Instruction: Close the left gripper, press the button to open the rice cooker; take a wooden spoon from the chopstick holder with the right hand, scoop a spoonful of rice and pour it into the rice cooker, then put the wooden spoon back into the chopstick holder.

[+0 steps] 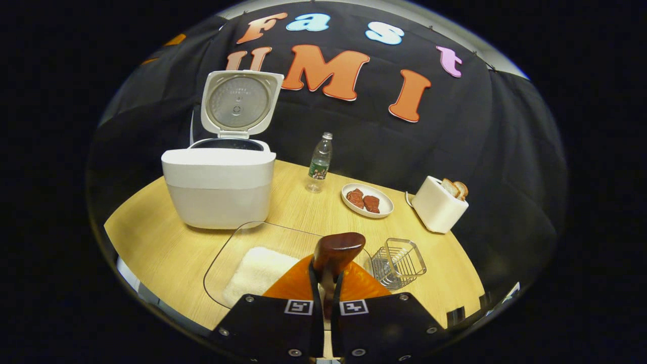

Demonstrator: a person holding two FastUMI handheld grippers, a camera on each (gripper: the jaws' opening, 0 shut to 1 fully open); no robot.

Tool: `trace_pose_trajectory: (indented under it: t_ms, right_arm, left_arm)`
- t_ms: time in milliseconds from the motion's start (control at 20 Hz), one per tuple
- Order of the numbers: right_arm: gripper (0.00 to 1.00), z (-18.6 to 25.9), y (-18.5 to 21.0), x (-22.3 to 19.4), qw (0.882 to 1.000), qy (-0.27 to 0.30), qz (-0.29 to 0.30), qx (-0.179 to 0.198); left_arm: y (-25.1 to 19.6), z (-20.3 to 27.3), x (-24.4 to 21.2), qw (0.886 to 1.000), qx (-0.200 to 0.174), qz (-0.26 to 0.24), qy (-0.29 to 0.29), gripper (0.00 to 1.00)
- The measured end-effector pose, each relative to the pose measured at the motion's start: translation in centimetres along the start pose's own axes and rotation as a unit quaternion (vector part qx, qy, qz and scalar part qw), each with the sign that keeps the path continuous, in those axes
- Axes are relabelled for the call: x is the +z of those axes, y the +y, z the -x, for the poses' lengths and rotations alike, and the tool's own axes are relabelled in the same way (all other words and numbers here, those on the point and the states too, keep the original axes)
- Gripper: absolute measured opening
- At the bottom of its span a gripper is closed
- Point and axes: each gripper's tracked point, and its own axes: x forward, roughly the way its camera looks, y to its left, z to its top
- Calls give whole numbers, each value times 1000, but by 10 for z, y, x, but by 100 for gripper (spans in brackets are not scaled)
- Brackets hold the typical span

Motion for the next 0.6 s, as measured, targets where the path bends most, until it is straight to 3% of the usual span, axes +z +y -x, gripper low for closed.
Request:
trace_pose_trajectory:
  t_ms: [250,450,600]
  right_arm:
    - [5,-5,-7,-10,992,24,-122,-14]
    - [5,1,9,-10,977,24,-212,19]
    - [5,-2,16,-9,968,25,-248,27]
  left_arm:
    - [2,-5,-9,1000,-1,0,12,100]
    - [5,-10,-15,1000,-1,4,20,100]
    - [7,-13,-13,1000,-2,13,17,100]
